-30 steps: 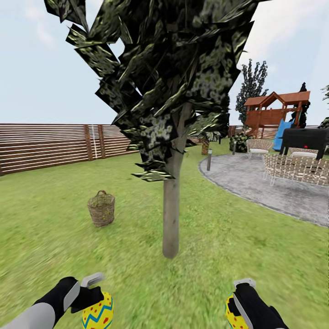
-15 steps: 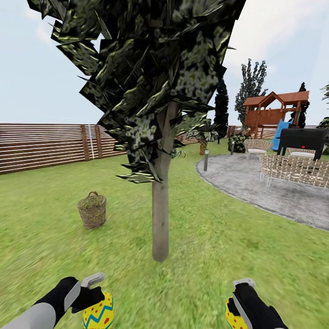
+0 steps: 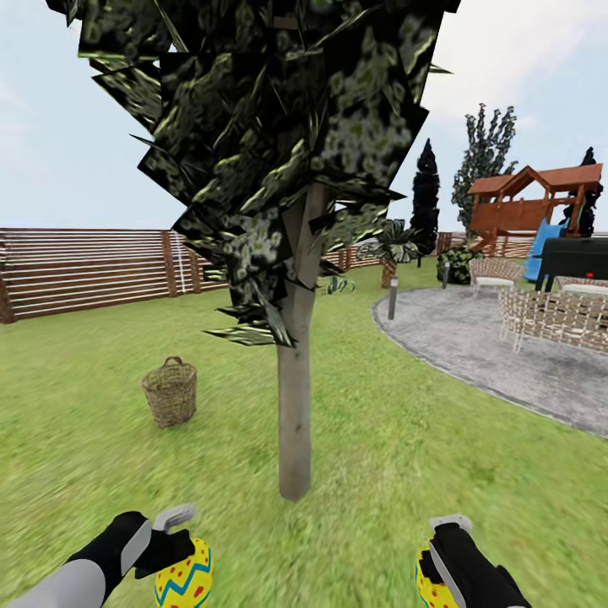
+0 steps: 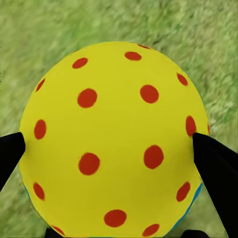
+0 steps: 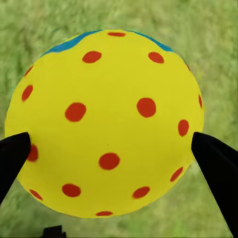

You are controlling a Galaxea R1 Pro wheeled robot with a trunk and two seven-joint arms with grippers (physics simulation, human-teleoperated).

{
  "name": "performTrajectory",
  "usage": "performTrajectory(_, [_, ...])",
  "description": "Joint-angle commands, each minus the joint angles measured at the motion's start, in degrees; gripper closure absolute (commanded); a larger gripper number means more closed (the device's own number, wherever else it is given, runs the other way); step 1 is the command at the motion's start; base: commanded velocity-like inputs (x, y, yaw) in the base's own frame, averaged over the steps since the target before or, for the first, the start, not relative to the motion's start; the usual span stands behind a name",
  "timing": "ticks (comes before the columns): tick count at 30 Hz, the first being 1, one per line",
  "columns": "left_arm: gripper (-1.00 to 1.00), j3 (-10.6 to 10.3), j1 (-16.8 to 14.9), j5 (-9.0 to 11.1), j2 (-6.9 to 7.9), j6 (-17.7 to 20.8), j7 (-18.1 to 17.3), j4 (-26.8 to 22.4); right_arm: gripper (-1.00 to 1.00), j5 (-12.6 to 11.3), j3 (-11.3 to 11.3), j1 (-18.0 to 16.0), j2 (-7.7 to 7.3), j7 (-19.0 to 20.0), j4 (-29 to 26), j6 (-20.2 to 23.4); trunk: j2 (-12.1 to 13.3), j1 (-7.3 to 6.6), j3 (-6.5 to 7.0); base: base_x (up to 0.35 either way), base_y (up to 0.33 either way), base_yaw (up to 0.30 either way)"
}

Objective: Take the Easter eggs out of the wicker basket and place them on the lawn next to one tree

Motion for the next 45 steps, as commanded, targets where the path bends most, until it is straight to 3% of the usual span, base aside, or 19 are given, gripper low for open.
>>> performTrajectory(1, [1.00, 0.22, -0.04, 0.30, -0.02, 0.38, 0.04, -0.06, 1.00, 0.49, 0.07, -0.03, -0.02, 0.17, -0.09, 0.37, -0.04, 0.03, -0.07, 0.274, -0.213, 0.293])
performTrajectory(20, [1.00, 0.24, -0.04, 0.33, -0.10, 0.38, 0.04, -0.05, 1.00, 0.49, 0.08, -0.01, -0.02, 0.17, -0.09, 0.37, -0.04, 0.03, -0.07, 0.274, -0.214, 0.245])
performTrajectory(26, [1.00, 0.25, -0.04, 0.32, -0.11, 0.38, 0.09, -0.01, 1.00, 0.41, 0.00, -0.02, -0.08, 0.17, -0.09, 0.37, -0.04, 0.03, -0.07, 0.221, -0.195, 0.025])
performTrajectory(45, [1.00, 0.33, -0.04, 0.29, 0.13, 0.38, 0.09, -0.10, 1.00, 0.47, -0.01, -0.04, -0.29, 0.18, -0.09, 0.37, -0.84, 0.47, -0.43, 0.004, -0.005, 0.000])
